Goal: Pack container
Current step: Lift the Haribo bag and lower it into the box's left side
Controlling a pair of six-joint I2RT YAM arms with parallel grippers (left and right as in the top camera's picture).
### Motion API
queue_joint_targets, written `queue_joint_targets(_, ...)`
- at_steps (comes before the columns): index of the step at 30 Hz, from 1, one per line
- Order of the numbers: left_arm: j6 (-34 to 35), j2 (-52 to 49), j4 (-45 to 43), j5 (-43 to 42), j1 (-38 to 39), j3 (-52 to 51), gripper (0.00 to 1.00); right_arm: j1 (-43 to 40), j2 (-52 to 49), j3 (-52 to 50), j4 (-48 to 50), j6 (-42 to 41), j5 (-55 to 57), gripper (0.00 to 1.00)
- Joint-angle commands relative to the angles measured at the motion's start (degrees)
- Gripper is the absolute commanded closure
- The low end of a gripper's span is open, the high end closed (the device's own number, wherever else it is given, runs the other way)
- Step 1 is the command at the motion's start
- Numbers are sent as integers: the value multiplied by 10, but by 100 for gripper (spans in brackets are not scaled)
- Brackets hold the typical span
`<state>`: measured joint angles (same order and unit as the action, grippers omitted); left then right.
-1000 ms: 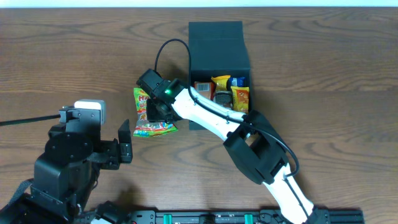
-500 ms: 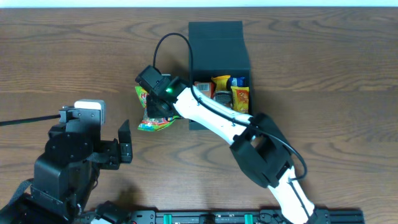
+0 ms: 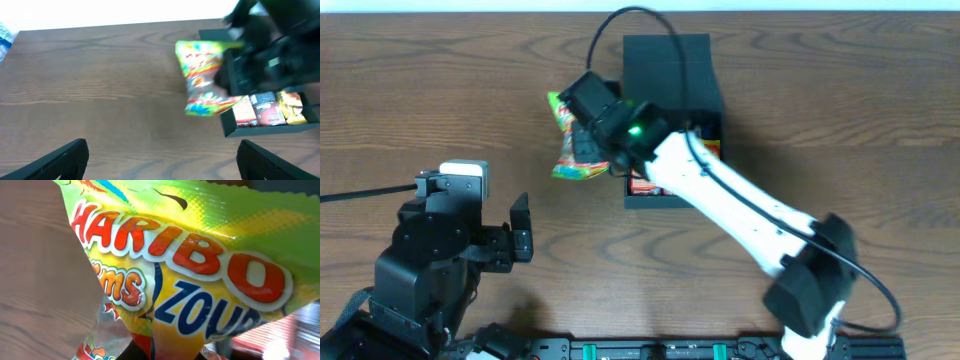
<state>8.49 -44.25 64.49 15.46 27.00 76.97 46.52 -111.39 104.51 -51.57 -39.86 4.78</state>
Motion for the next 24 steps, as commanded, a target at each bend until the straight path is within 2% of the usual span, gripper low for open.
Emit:
queue_joint_targets(1,-10,0,1,10,-4,8,5,-28,35,4,-23,35,28,91)
queue_joint_targets(7,-10,0,1,10,-4,8,5,-75,43,-4,-116,44,53,92)
queue_joint_targets(10,-10,0,1,10,-4,8,5,-88,47,-35,-125,40,53,92)
queue_joint_targets(12,-10,0,1,10,-4,8,5,-94,48,-73,-103,35,47,91)
queue_joint_targets(14,-10,0,1,10,-4,8,5,-96,48,-136,-34,35,11,87)
queue_joint_targets(19,-10,0,1,10,-4,8,5,-99,48,-205,50,35,2,84)
queue_joint_targets(24,-10,0,1,10,-4,8,5,-109,48,-243,74,38,32,83)
